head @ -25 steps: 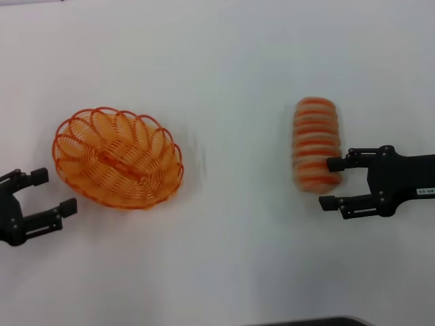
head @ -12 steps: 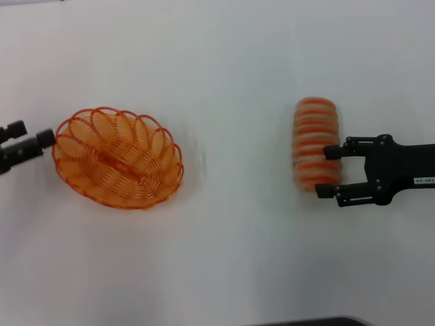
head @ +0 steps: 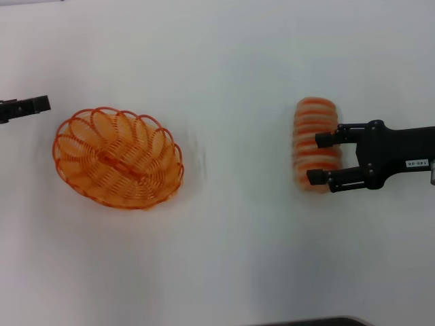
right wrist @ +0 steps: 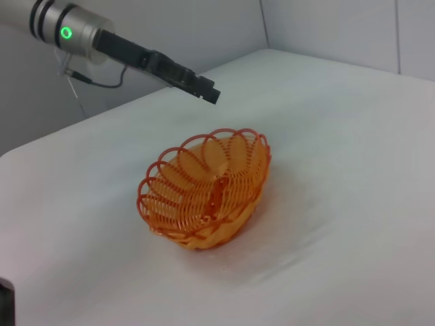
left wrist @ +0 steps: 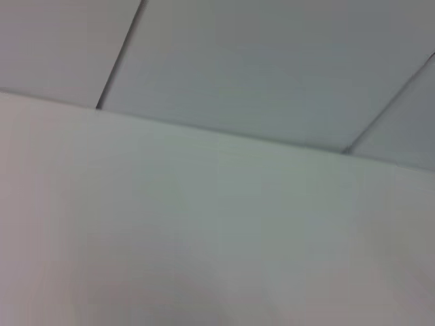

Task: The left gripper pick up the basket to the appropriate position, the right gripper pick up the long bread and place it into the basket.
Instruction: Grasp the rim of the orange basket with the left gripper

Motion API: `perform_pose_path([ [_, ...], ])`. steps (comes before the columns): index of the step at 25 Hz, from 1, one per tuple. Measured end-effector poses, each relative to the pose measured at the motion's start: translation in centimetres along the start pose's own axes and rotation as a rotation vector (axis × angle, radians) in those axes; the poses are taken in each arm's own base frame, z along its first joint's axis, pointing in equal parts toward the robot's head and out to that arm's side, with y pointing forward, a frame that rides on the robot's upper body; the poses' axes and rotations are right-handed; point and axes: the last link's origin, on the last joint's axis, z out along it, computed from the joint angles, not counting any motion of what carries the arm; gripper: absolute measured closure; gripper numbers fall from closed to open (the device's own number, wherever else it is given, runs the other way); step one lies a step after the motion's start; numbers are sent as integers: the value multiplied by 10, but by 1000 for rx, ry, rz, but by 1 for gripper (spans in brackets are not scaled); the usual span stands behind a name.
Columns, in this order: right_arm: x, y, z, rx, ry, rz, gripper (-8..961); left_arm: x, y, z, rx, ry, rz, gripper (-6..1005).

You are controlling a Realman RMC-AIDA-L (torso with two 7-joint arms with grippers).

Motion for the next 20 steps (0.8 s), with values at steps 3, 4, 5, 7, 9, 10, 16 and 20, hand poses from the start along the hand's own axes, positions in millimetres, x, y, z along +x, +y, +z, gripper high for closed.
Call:
perform_pose_path([
  [3, -2, -2, -1, 0, 2, -2, 117, 11, 2, 9, 58, -94, 15, 151],
  [4, -3, -2, -1, 0, 3, -2, 117, 17, 4, 13, 83, -130, 34, 151],
  [5, -4, -2, -1, 0, 3, -3, 117, 19, 5, 14, 94, -145, 44, 151],
  [7, -5, -3, -1, 0, 4, -6, 117, 31, 14, 24, 134, -224, 111, 152],
  [9, -6, -4, -1, 0, 5, -9, 117, 35, 18, 27, 140, -246, 137, 152],
  [10, -7, -5, -1, 0, 5, -11, 117, 38, 22, 30, 143, -266, 162, 152],
  [16, -10, -7, -1, 4, 6, -19, 118, 50, 47, 47, 124, -388, 287, 153],
  [20, -11, -8, -1, 8, 4, -19, 118, 51, 56, 56, 158, -468, 339, 154],
])
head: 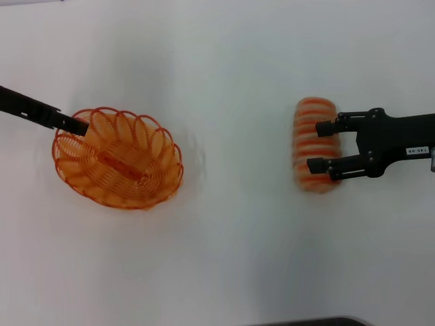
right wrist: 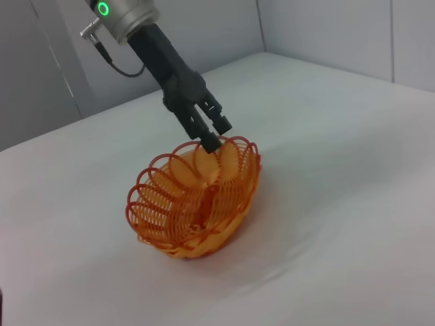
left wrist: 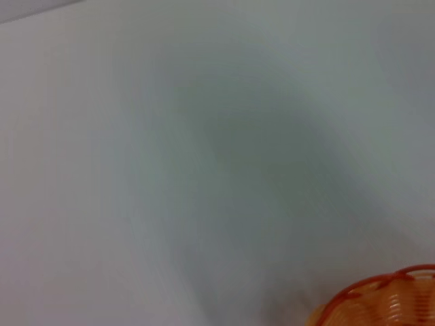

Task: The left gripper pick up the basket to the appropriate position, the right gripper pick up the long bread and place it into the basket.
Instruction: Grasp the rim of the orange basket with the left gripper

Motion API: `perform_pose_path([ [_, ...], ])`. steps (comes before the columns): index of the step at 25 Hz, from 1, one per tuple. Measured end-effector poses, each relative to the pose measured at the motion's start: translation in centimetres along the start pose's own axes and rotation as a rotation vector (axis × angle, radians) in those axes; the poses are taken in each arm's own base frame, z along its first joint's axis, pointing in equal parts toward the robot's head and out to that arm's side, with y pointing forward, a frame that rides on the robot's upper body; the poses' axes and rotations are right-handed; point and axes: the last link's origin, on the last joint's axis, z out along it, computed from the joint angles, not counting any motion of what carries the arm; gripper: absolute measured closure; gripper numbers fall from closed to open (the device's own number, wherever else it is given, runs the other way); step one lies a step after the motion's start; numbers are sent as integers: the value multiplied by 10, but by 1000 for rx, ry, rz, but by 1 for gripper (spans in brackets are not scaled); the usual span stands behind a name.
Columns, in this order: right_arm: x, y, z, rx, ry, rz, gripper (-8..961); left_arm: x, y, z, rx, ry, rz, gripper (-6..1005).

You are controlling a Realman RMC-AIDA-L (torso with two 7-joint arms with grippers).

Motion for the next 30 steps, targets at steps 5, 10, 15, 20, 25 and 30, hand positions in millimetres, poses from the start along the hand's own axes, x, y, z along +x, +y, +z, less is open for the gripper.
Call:
perform_pose_path([
  [5, -1, 0, 1, -2, 2, -3, 117, 4, 5, 5, 35, -37, 21, 155],
  [10, -3, -1, 2, -3, 2, -9, 117, 5, 7, 9, 64, -54, 39, 156],
  [15, -4, -2, 2, -3, 2, -13, 117, 4, 9, 12, 58, -63, 43, 162],
  [20, -5, -3, 3, 2, 1, -14, 118, 2, 14, 16, 53, -79, 58, 176],
  [25, -5, -4, 2, 8, -2, -12, 118, 1, 16, 18, 57, -96, 74, 191],
  [30, -5, -4, 1, 10, -3, -12, 118, 1, 16, 19, 63, -102, 77, 330],
])
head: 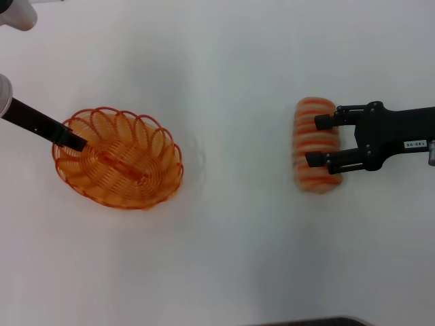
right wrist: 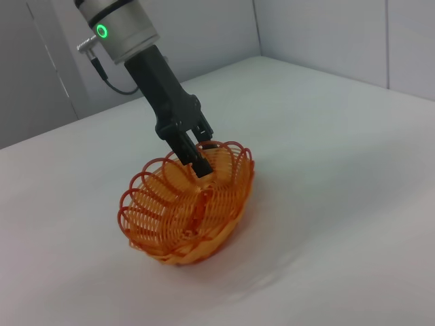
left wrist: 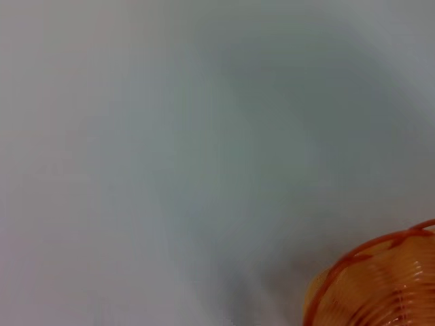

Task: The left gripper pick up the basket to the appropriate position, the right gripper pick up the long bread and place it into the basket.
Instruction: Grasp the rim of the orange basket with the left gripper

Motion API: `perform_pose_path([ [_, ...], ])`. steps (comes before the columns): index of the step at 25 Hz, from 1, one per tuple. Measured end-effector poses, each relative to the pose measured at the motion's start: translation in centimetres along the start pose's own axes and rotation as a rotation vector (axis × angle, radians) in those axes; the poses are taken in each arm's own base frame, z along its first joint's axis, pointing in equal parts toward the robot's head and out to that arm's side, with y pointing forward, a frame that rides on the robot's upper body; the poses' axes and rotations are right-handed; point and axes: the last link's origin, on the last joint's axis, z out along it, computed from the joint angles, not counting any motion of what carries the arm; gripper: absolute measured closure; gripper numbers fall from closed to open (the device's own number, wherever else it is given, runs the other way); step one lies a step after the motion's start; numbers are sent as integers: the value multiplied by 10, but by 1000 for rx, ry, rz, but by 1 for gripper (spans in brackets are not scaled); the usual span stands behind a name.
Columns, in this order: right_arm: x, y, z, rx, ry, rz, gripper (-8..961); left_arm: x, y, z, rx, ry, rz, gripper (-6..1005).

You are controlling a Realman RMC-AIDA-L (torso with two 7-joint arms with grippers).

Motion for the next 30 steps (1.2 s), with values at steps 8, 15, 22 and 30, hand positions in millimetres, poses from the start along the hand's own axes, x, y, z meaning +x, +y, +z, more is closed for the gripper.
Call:
perform_pose_path([
  [8, 0, 0, 0, 0, 0, 0, 117, 1, 2, 0, -1, 5, 1, 670],
  [15, -1, 0, 0, 0, -1, 5, 117, 4, 1, -2, 4, 10, -15, 843],
  [22, -3, -1, 0, 3, -9, 3, 118, 9, 2, -12, 5, 30, -84, 860],
  [30, -7, -9, -5, 58, -55, 50, 117, 8, 8, -19, -69, 20, -203, 885],
])
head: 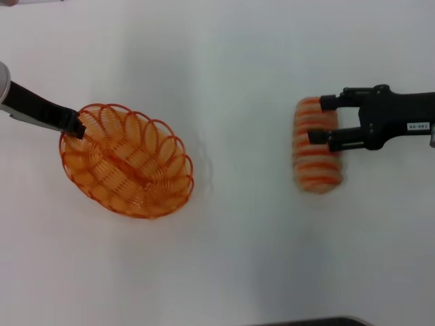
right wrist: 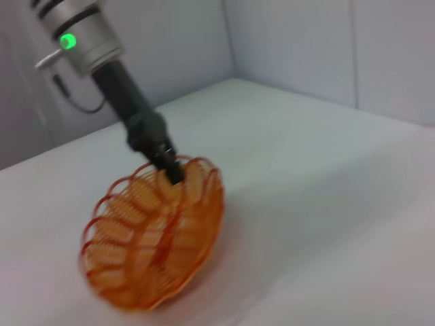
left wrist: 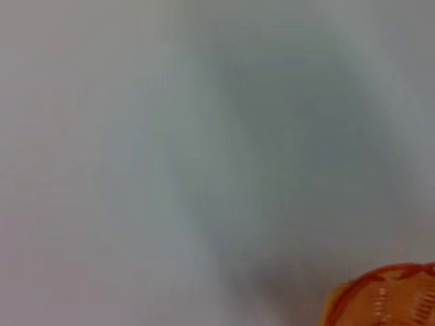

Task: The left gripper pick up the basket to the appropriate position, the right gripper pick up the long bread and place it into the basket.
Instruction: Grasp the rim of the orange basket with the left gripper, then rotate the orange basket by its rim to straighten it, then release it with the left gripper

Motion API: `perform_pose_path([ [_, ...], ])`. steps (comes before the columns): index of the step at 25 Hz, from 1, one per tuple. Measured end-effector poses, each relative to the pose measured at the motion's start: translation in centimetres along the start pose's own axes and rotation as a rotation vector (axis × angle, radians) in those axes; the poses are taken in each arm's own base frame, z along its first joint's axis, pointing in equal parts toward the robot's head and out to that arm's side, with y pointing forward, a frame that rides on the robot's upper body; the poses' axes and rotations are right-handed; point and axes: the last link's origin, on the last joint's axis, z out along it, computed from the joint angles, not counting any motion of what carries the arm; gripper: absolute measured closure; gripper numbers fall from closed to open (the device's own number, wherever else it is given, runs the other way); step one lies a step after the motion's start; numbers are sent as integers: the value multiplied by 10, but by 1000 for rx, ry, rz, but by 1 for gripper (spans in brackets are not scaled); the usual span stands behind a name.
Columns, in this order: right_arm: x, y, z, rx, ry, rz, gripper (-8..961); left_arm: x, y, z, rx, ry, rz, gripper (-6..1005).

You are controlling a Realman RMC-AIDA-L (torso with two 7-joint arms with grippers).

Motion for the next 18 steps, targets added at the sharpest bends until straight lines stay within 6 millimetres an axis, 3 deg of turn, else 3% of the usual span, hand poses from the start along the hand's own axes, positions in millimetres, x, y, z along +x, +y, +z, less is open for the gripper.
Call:
perform_pose_path([
  [18, -18, -15, -4, 99, -126, 51, 117, -15, -3, 0, -149, 109, -367, 919],
])
